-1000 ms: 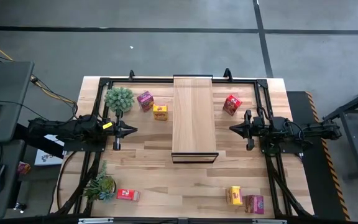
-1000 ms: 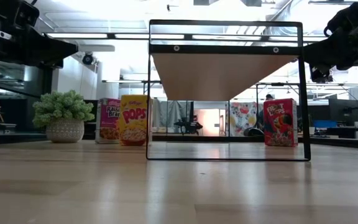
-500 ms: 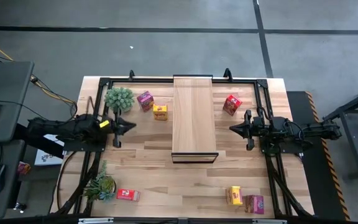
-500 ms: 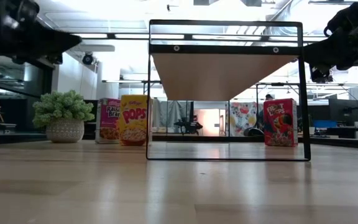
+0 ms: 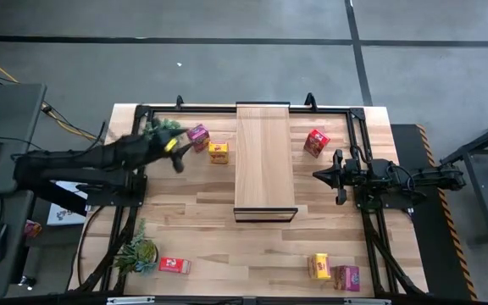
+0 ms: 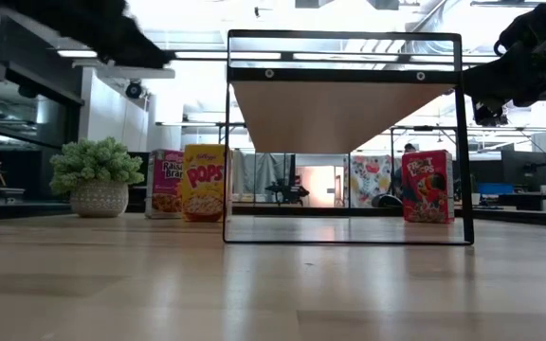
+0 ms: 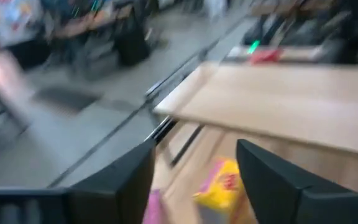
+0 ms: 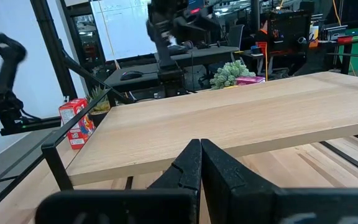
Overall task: Stack cereal on shelf
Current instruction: Put the top violet cereal box on the shelf
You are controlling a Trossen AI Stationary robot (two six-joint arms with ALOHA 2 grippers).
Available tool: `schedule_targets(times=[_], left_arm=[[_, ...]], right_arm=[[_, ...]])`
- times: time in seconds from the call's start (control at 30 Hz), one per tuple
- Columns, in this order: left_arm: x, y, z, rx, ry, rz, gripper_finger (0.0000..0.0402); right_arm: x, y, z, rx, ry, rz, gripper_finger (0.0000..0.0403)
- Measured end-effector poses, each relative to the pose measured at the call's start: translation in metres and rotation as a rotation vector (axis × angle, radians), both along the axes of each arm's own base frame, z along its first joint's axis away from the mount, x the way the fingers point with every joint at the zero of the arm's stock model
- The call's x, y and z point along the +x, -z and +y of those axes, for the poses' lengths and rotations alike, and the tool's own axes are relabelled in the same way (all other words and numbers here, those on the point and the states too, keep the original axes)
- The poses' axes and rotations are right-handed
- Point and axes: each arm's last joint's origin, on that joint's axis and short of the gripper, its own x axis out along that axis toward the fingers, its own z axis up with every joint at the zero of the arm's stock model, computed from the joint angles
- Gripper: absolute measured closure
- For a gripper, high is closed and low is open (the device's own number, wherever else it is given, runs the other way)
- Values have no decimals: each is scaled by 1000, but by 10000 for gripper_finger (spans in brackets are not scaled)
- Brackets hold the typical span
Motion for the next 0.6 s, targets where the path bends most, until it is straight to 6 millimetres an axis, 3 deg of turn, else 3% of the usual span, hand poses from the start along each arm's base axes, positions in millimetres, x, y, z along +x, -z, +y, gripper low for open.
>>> schedule_targets(times=[0.23, 0.4, 0.6], left_arm=[[34, -11, 54, -249, -142, 236, 126], [48, 0, 91, -393, -206, 280, 123], [53, 18, 114, -498, -219, 318, 123]], right_arm=[[0, 0, 0, 0, 0, 0, 401], [0, 0, 0, 0, 0, 1, 401], [0, 0, 0, 0, 0, 0, 401]])
